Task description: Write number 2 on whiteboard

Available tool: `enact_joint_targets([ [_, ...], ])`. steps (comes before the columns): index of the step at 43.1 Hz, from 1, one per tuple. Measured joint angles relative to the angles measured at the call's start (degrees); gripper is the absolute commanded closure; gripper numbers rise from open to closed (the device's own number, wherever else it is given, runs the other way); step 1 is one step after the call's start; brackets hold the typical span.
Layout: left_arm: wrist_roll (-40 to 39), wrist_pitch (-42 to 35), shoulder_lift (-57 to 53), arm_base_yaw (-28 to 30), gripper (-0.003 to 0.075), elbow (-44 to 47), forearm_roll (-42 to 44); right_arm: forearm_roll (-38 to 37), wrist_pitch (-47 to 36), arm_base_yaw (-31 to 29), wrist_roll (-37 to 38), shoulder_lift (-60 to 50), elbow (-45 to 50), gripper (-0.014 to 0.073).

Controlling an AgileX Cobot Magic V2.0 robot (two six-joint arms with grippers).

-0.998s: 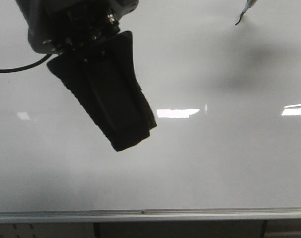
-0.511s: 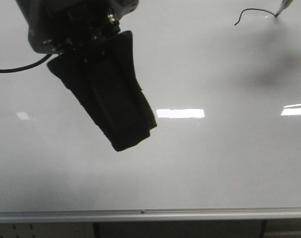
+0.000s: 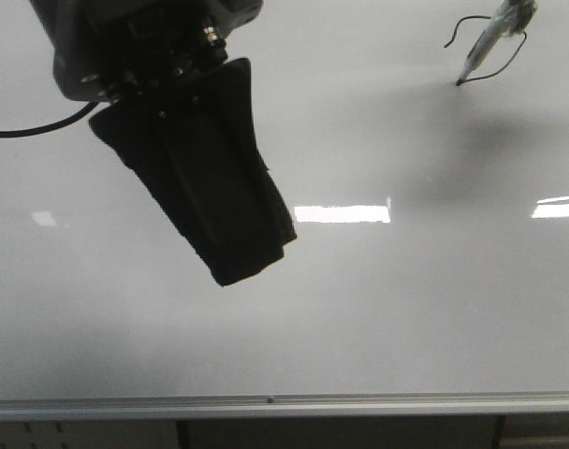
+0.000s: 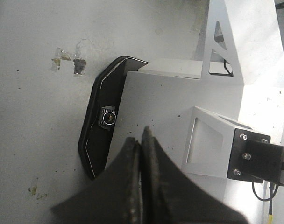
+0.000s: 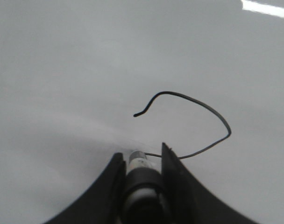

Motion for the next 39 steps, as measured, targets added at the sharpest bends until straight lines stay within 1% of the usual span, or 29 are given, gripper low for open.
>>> enact_joint_targets([
  [12, 0.00, 0.00, 0.00, 0.00, 0.0740, 0.00, 0.00, 1.01, -0.58, -0.72, 0.11, 0.15, 0.00, 0.0679],
  [15, 0.00, 0.00, 0.00, 0.00, 0.0740, 0.00, 0.00, 1.23, -0.58, -2.12, 0.44, 0.15, 0.00, 0.0679],
  [23, 0.00, 0.00, 0.00, 0.00, 0.0740, 0.00, 0.00, 1.23, -0.46, -9.32, 0.78, -0.77, 1.03, 0.0679],
  [28, 0.00, 0.00, 0.00, 0.00, 0.0740, 0.00, 0.00, 0.92, -0.07, -12.49, 0.78, -2.35, 1.73, 0.0679],
  [33, 0.00, 0.00, 0.00, 0.00, 0.0740, 0.00, 0.00, 1.33, 3.50, -11.99, 0.78, -4.68, 1.83, 0.0679],
  [39, 0.00, 0.00, 0.00, 0.00, 0.0740, 0.00, 0.00, 2.44, 8.88, -7.45, 0.87, -10.55, 1.86, 0.0679],
])
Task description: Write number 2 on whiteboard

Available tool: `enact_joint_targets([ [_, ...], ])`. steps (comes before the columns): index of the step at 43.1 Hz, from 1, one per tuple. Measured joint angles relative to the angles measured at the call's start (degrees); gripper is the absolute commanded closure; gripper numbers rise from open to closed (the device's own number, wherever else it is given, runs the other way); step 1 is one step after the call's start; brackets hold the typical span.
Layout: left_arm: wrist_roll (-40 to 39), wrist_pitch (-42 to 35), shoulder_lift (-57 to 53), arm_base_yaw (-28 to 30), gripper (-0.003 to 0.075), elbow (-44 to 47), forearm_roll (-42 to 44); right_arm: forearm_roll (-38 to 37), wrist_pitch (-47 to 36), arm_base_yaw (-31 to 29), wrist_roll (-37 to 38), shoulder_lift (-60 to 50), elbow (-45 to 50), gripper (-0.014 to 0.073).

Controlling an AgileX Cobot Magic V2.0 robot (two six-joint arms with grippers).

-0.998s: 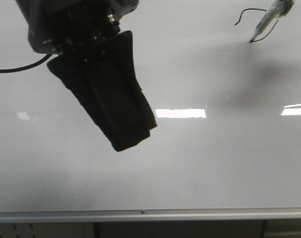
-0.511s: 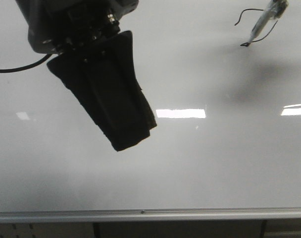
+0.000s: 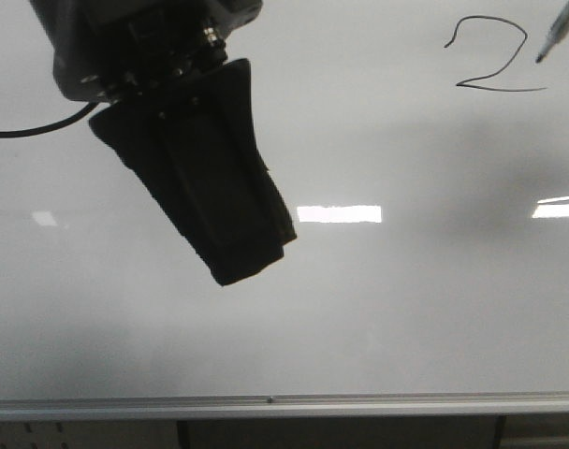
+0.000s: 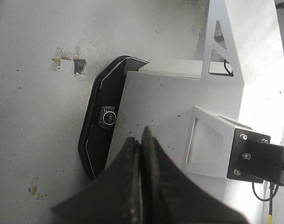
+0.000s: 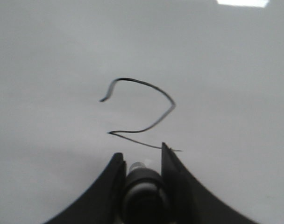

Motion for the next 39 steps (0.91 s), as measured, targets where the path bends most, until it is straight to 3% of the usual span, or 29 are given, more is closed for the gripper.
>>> enact_joint_targets([
  [9, 1.20, 0.00, 0.00, 0.00, 0.0729, 0.00, 0.00, 0.63, 16.01, 2.68, -0.15, -4.71, 0.00, 0.0682],
  [12, 2.53, 0.00, 0.00, 0.00, 0.0666, 0.00, -0.70, 0.51, 22.73, 2.68, -0.70, -4.49, 0.00, 0.0682],
  [15, 3.84, 0.00, 0.00, 0.00, 0.0558, 0.00, -1.95, 1.26, 29.33, 2.68, -1.55, -4.46, 0.00, 0.0682],
  [21, 6.42, 0.00, 0.00, 0.00, 0.0237, 0.00, -5.22, 7.24, 38.76, 2.68, -5.00, -4.46, 0.00, 0.0682],
  [24, 8.26, 0.00, 0.00, 0.00, 0.0153, 0.00, -7.17, 10.59, 40.30, 2.70, -6.13, -4.46, 0.00, 0.0682],
  [31, 13.90, 0.00, 0.00, 0.00, 0.0146, 0.00, -11.88, 16.35, 40.68, 2.70, -7.88, -4.46, 0.57, 0.0682],
  [39, 16.50, -1.95, -1.62, 0.00, 0.0146, 0.00, -13.93, 17.23, 40.68, 3.35, -8.11, -4.46, 4.50, 0.0682],
])
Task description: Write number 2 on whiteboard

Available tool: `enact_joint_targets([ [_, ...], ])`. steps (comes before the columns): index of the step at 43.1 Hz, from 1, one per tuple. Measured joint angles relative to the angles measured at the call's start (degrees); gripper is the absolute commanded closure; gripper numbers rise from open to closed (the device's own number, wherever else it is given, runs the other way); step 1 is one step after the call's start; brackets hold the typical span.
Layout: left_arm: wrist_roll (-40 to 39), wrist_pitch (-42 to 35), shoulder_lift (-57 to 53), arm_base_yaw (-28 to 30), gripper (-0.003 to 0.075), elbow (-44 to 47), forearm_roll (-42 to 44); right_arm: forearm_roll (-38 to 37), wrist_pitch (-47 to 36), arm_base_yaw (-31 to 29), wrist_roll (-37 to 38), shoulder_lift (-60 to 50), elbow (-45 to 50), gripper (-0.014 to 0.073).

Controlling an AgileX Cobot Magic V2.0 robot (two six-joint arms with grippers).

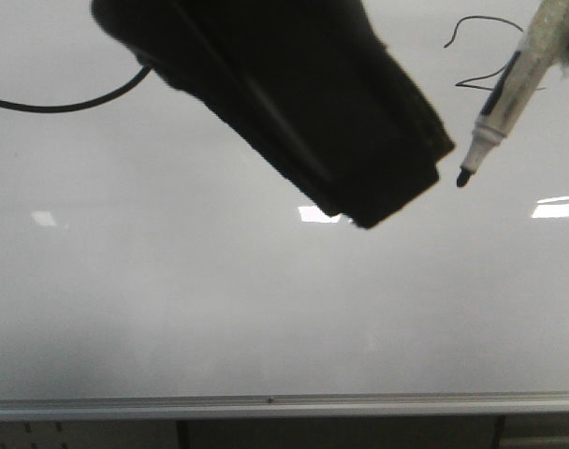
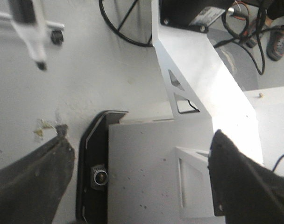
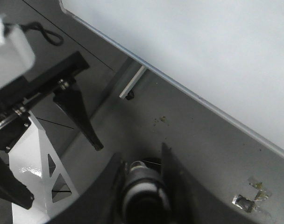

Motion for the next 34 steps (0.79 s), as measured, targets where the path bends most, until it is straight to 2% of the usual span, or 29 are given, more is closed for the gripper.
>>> enact_joint_targets([
  [6, 0.53, -2.57, -0.83, 0.00, 0.0146, 0.00, -0.13, 0.47, 0.00, 3.28, 0.00, 0.00, 2.23, 0.0682],
  [15, 1.11, -3.20, -0.83, 0.00, 0.0148, 0.00, -1.82, 3.76, 0.00, 12.09, -0.15, 0.00, 3.42, 0.0682],
  [18, 1.11, -3.04, -0.83, 0.00, 0.0169, 0.00, -2.57, 5.48, 0.00, 14.49, -0.57, 0.00, 3.42, 0.0682],
  [22, 1.11, -1.75, -0.83, 0.00, 0.0243, 0.00, -3.09, 6.75, -0.20, 15.78, -0.90, 0.00, 3.42, 0.0682],
  [34, 1.11, 1.47, -0.83, 0.00, 0.0635, 0.00, -3.10, 7.32, -2.76, 16.02, -1.79, 0.00, 3.42, 0.0682],
])
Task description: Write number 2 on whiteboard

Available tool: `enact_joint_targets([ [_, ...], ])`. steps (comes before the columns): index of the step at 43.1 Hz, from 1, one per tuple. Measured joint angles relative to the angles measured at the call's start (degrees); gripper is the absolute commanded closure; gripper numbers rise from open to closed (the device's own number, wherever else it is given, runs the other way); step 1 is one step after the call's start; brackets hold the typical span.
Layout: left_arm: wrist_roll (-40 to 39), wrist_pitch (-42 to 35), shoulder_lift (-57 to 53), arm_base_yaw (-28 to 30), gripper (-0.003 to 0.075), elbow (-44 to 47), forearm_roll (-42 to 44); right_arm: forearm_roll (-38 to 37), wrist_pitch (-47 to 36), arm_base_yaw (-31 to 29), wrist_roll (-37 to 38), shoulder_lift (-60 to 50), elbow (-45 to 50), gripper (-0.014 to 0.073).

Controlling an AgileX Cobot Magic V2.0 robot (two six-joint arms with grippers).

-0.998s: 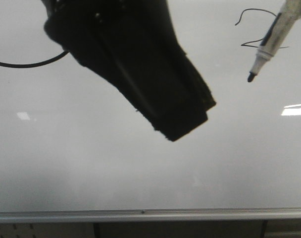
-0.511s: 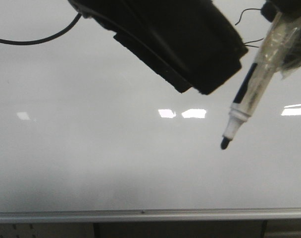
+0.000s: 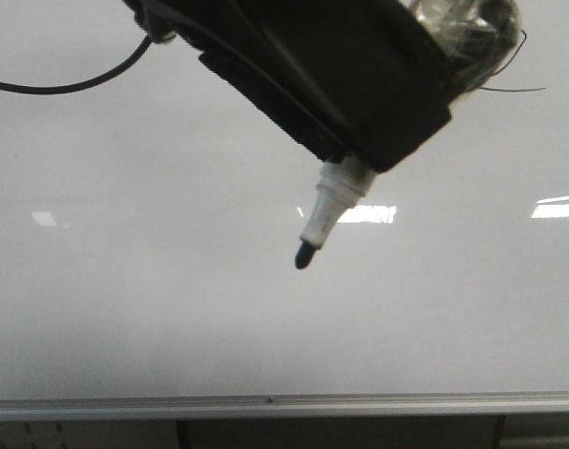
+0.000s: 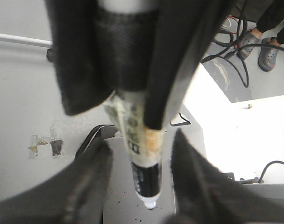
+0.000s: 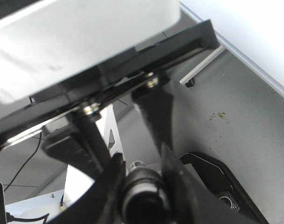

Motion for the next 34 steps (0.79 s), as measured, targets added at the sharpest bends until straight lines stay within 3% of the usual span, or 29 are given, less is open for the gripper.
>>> enact_joint_targets([
  [3, 0.00, 0.23, 0.00, 0.00, 0.0734, 0.00, 0.00, 0.00, -0.29, 0.00, -0.14, 0.00, 0.00, 0.0682],
  [15, -0.62, 0.21, 0.00, 0.00, 0.0740, 0.00, 0.00, 0.62, -0.39, 0.00, -1.40, 0.00, 0.02, 0.0652],
  [19, -0.62, 0.21, -0.02, 0.00, 0.0740, 0.00, 0.00, 1.03, -0.39, 0.00, -1.43, 0.00, 0.23, 0.0517],
  [23, -0.62, 0.21, -0.23, 0.00, 0.0740, 0.00, 0.28, 1.27, -0.39, 0.00, -1.57, 0.00, 0.22, 0.0291],
  [27, -0.26, 0.21, -0.23, 0.00, 0.0739, 0.00, 0.93, 3.56, -1.21, 0.00, -1.57, 0.00, 0.22, 0.0134],
  [34, -0.71, 0.21, -0.23, 0.00, 0.0739, 0.00, 4.10, 4.37, -5.99, 0.00, -1.57, -1.29, 0.22, 0.0172],
])
